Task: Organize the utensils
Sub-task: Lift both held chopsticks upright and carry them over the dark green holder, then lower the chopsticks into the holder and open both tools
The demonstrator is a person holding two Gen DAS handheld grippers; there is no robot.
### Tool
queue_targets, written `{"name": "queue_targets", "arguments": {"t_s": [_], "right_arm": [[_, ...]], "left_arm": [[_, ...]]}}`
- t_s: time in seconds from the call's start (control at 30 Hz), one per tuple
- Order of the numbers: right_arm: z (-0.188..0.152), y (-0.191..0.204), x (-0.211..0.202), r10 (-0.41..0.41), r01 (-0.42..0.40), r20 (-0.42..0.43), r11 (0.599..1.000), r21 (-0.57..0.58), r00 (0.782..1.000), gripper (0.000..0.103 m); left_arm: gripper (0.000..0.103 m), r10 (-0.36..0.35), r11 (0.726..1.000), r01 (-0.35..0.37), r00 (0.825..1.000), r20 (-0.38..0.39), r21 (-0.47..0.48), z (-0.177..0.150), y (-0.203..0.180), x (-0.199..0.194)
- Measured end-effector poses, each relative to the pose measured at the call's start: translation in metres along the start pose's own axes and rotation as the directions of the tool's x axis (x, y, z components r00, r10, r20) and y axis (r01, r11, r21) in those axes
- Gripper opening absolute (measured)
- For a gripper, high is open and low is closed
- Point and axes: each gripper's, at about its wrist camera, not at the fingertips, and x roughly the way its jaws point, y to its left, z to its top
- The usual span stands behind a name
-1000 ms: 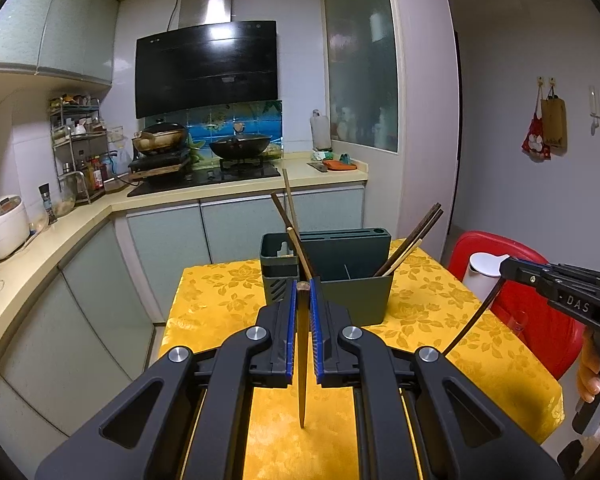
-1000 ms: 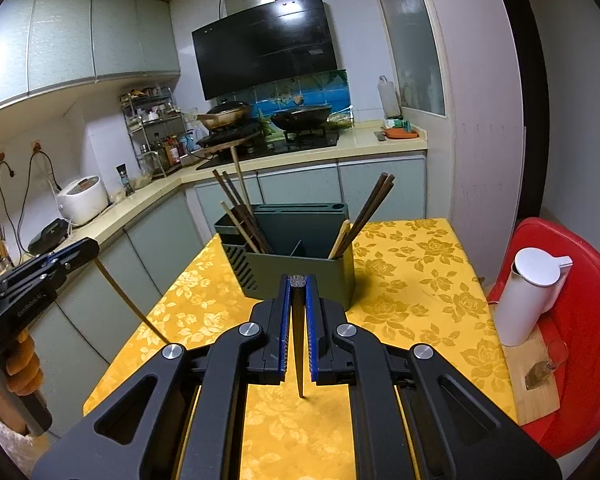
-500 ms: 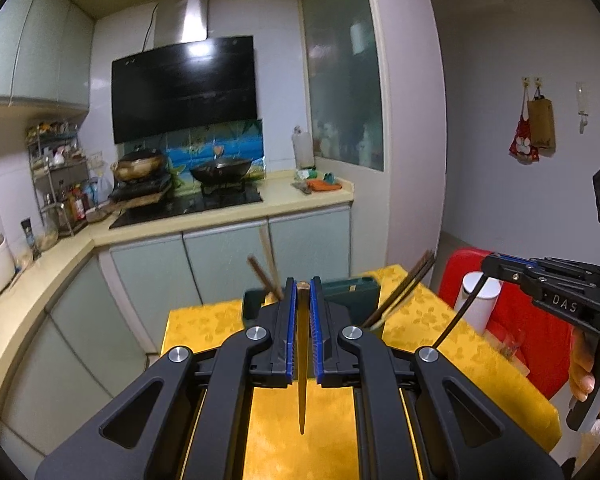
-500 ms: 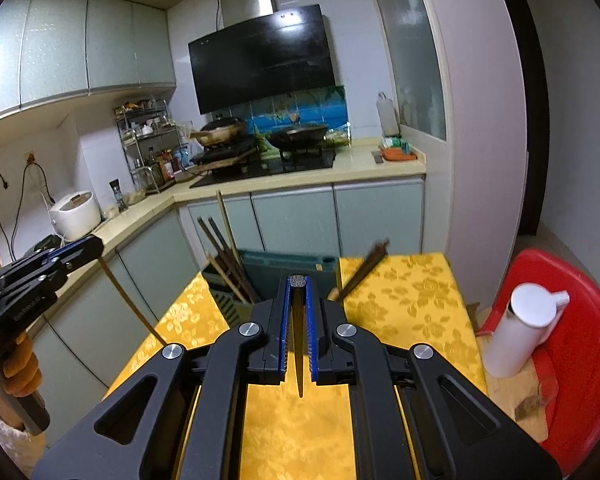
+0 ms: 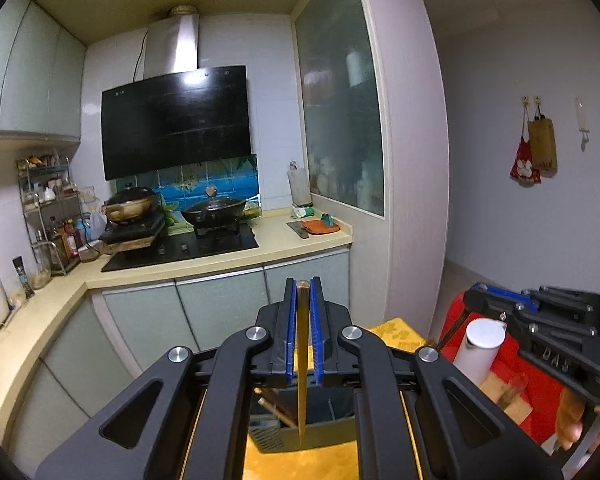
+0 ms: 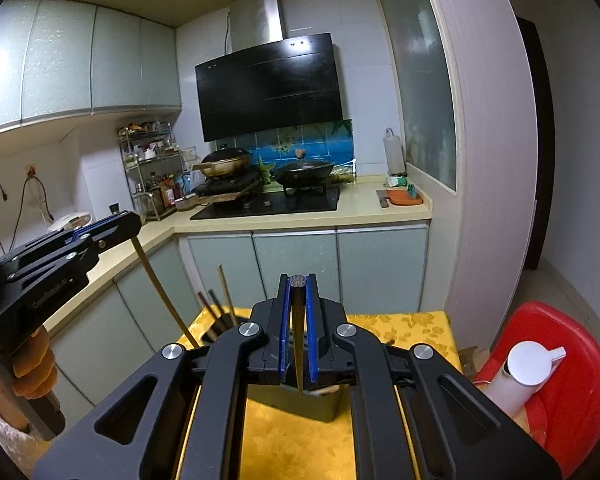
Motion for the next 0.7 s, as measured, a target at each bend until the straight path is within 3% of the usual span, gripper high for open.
{"name": "queue_targets", "arguments": {"t_s": [0.47, 0.7], "right_arm": [[0.000, -0.015, 0.044, -0.040, 0.040, -0.063, 0.999, 0.012, 0.997, 0.008], [-0.004, -0.010, 0.065, -0.034, 0.034, -0.116, 0.999, -0.005, 0.993, 0.008]], "left_arm": [[0.006, 0.000, 0.999, -0.001, 1.000, -0.027, -0.045, 0.002, 0.005, 0.061], [0.006, -0.017, 0.998, 0.011, 0.996, -0.086, -0.068, -0.023, 0.011, 0.086]]}}
